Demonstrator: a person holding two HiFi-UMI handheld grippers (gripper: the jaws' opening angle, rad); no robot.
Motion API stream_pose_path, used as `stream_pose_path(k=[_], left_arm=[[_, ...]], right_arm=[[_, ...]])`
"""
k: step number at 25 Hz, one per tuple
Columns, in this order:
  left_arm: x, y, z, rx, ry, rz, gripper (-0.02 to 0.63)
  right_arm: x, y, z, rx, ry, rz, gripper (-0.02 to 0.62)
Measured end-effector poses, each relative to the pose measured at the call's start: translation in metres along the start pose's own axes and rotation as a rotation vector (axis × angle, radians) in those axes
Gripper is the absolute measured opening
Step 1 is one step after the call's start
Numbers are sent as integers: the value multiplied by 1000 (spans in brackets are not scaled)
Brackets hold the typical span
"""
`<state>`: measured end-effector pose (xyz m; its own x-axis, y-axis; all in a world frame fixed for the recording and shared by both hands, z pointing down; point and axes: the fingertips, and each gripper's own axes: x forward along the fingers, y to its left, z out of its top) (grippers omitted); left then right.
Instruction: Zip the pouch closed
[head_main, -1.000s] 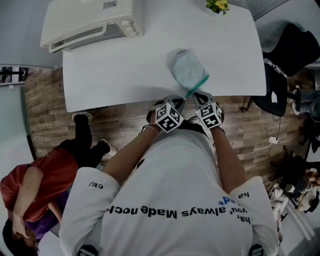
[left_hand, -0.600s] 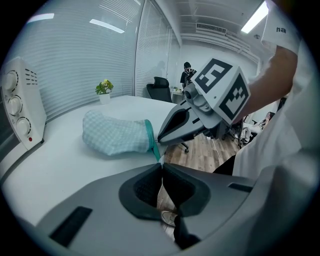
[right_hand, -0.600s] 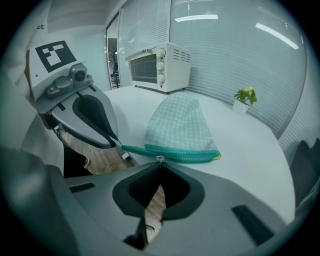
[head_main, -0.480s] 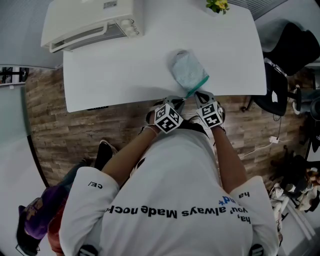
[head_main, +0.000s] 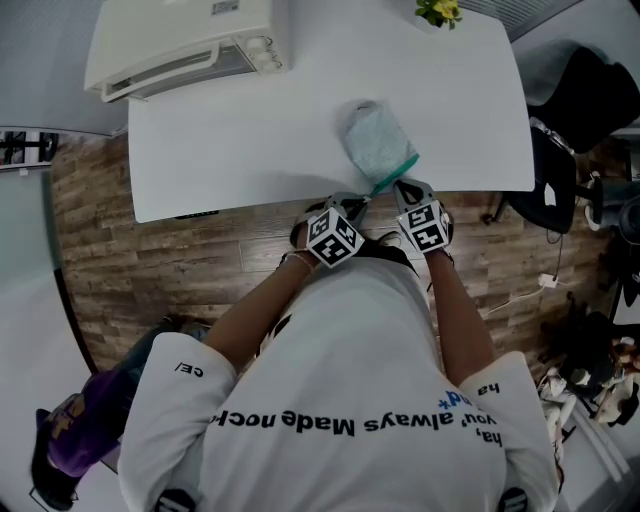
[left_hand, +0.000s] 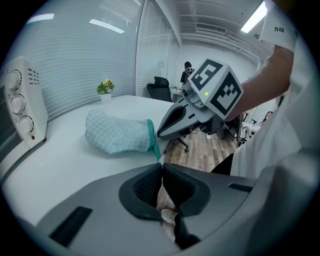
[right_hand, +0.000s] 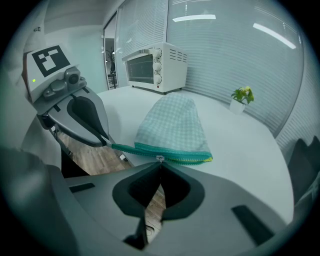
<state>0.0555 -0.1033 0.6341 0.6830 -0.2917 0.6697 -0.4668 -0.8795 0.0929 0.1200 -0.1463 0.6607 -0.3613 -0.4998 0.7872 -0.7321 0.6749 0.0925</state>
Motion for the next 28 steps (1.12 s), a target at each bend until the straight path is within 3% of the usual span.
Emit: stream_pose_path(k=[28], left_arm=[[-12,7,-15,-6,19,14,25]], right_arm=[[0,-27,-4,31,17,-49,11]])
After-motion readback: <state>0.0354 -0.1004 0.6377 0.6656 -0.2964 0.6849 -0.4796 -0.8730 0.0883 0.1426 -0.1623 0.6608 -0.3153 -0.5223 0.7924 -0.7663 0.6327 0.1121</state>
